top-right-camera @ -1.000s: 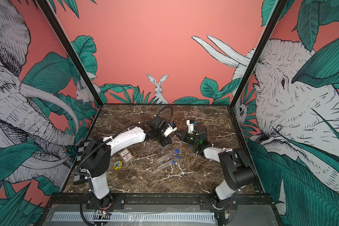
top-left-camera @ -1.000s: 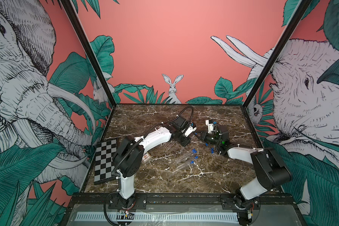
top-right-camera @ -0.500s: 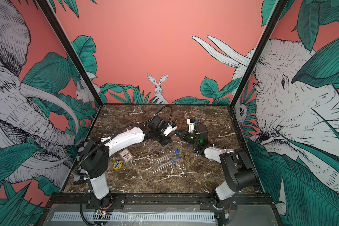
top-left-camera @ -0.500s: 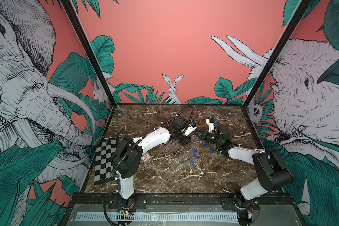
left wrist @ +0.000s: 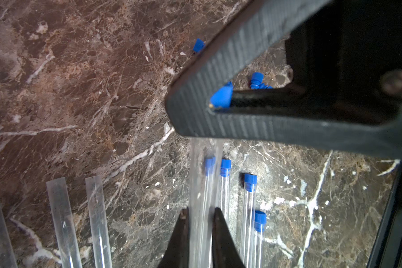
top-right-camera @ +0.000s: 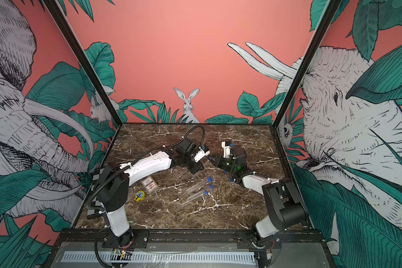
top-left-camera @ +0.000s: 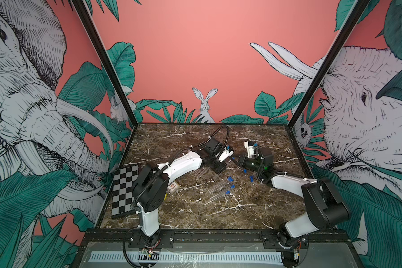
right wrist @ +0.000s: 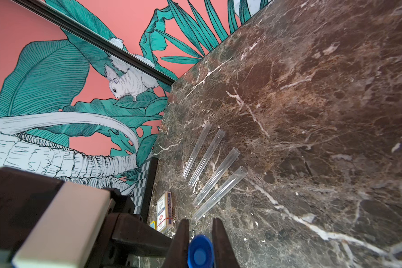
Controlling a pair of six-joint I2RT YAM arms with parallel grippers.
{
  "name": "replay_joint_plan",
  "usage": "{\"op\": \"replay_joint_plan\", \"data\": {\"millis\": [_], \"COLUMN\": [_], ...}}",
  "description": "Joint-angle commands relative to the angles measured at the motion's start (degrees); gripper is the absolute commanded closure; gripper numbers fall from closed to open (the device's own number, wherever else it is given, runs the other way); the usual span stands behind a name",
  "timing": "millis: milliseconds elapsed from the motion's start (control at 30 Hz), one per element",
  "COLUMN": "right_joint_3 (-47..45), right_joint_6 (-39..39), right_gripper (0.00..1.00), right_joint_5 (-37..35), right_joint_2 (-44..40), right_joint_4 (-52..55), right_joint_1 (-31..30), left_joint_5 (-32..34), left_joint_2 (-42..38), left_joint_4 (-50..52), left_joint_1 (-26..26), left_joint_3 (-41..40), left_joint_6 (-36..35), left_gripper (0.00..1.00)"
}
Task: Remove stoppers from test tubes
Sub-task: Open the stopper on the test tube.
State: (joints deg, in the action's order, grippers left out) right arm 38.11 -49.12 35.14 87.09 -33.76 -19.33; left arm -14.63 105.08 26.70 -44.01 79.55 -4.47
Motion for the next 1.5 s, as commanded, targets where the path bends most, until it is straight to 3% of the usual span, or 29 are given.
{"op": "replay_joint_plan", "data": {"millis": [0, 500, 1467], "right_joint_3": [2.0, 1.2, 1.0], "right_joint_6": [1.1, -2.5, -1.1], "right_gripper": [0.94, 0.93, 0.93], "right_joint_5": [-5.1, -4.5, -5.9], "right_joint_2": [-3.2, -2.3, -3.7], "right_joint_4": [-4.1, -9.0, -7.8], "right_joint_1": [2.4, 3.6, 4.1], "left_joint_5": [7.2, 7.0, 6.9], "left_joint_2": [-1.1, -1.3, -0.7], "left_joint_4": [9.8, 9.2, 9.5], "left_joint_1": [2.3, 2.3, 2.3], "left_joint_3": [-3.2, -3.6, -3.2], "left_joint_6": [1.0, -0.3, -1.3], "left_gripper": [1.00, 1.00, 1.00]}}
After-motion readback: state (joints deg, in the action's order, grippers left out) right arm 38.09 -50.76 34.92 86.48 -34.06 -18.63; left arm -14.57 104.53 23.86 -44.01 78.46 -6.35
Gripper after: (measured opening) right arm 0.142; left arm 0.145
